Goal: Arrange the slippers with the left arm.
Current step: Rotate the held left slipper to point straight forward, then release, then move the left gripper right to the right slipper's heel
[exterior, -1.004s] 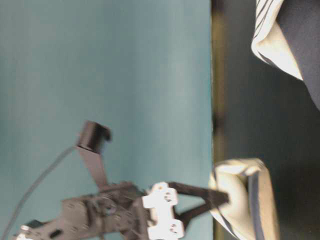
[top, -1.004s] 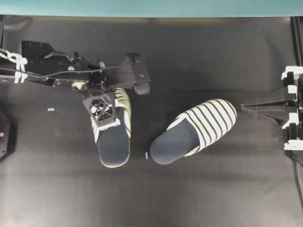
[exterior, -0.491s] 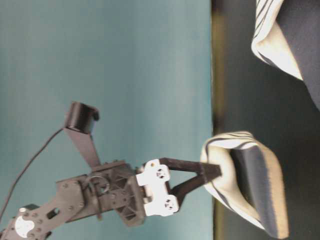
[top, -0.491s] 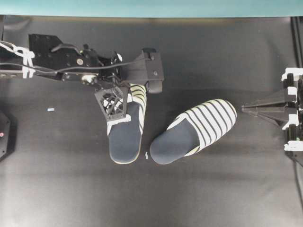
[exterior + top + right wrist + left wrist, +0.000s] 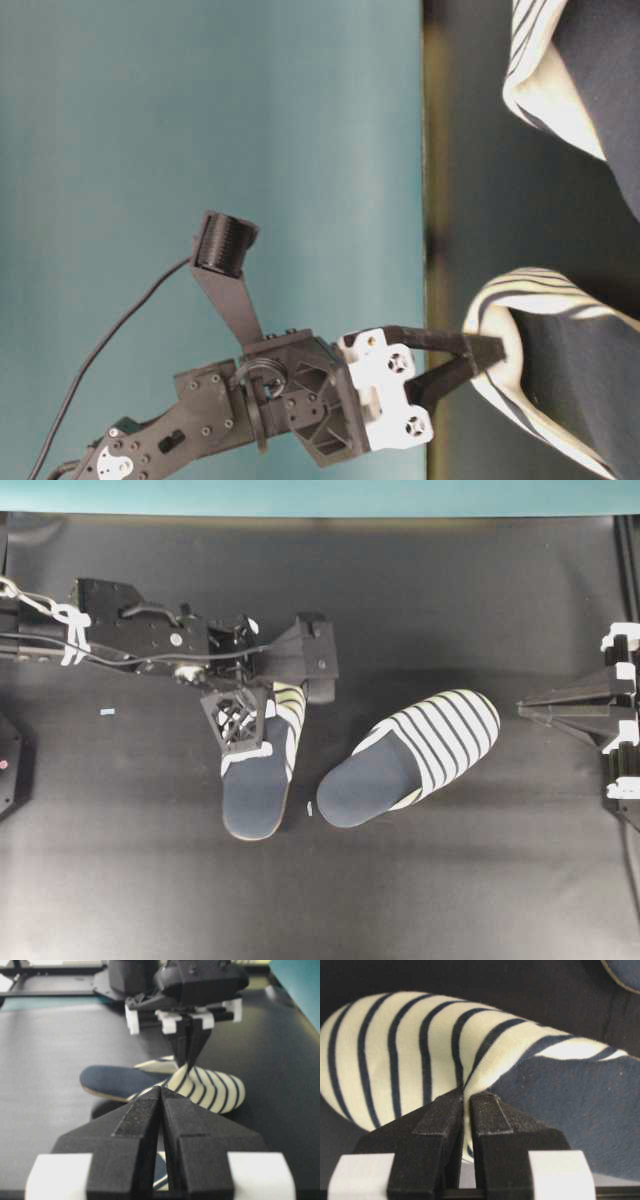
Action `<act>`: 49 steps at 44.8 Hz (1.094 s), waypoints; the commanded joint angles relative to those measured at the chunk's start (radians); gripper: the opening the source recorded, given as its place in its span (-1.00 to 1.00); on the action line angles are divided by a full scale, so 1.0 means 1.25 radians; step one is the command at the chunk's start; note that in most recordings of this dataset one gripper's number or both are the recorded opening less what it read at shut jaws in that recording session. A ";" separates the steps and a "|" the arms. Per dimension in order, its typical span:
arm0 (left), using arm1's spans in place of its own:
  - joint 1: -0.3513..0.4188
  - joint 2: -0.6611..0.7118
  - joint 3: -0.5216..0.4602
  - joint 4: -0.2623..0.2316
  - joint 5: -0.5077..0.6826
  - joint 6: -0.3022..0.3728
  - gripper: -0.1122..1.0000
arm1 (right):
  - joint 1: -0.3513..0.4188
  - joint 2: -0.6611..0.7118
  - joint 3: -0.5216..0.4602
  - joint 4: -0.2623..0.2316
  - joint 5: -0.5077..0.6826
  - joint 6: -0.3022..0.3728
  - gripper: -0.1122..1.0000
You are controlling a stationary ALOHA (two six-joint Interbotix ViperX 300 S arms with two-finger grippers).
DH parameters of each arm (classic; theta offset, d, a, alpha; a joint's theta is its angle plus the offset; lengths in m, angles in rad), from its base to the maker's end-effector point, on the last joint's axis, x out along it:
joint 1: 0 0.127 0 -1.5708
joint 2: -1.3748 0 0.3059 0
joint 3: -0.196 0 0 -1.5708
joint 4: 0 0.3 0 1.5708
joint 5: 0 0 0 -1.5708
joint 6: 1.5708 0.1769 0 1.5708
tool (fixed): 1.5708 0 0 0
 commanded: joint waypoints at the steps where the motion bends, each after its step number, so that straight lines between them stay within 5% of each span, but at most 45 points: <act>1: -0.010 0.002 -0.005 0.002 -0.012 -0.001 -0.76 | 0.000 0.005 -0.005 0.002 -0.006 -0.004 -0.79; 49: 0.012 0.033 -0.028 0.002 -0.043 0.055 -0.76 | 0.000 0.002 0.012 0.004 -0.007 -0.004 -0.79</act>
